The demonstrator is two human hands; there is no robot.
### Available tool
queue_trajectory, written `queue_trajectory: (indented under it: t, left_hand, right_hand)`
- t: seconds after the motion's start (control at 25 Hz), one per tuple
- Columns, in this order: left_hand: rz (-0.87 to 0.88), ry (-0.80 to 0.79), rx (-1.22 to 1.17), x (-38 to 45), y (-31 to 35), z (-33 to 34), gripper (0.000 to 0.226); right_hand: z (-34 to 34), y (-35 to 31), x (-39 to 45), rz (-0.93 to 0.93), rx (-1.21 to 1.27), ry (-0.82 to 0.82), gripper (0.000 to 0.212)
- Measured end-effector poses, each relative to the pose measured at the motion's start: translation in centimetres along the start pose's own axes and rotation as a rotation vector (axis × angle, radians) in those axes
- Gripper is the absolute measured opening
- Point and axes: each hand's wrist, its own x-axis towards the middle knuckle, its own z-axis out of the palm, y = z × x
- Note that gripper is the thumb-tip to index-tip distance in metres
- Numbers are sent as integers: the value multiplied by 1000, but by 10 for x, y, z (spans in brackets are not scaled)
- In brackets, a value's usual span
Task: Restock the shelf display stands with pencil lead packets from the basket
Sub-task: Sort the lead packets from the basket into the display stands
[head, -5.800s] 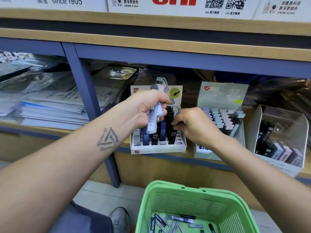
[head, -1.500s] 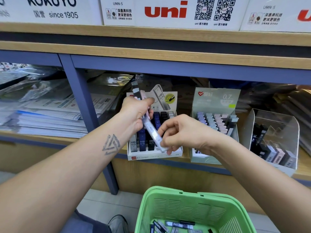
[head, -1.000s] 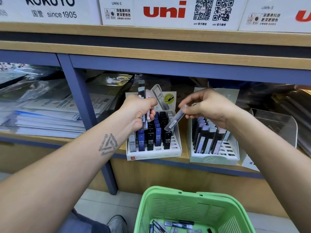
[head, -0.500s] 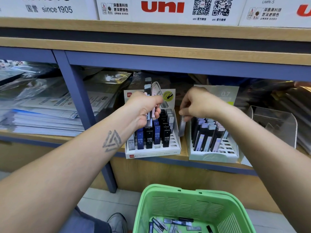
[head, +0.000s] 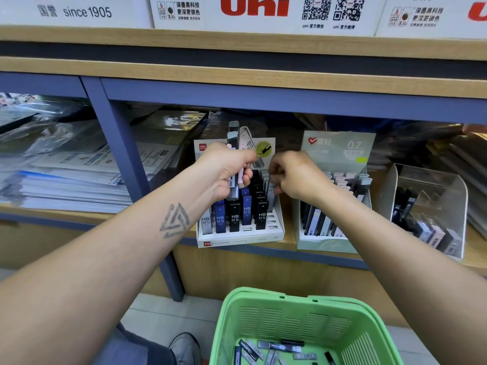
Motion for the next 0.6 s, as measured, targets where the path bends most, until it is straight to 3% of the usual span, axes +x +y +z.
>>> queue_trajectory:
  t: [0.24,0.44,0.6]
  left_hand:
    - [-1,-9,17,-1,-1,-1,12]
    - [-18,-29,27,-1,-2,-2,16]
    - [-45,-97,58,-4,-4,-3,12]
  right_hand:
    - [8,0,-6,-32,-105,-16,6]
    - [6,-15,-14,-64,-329,-9,21]
    - [2,-21,-15,-23,-390,-14,17]
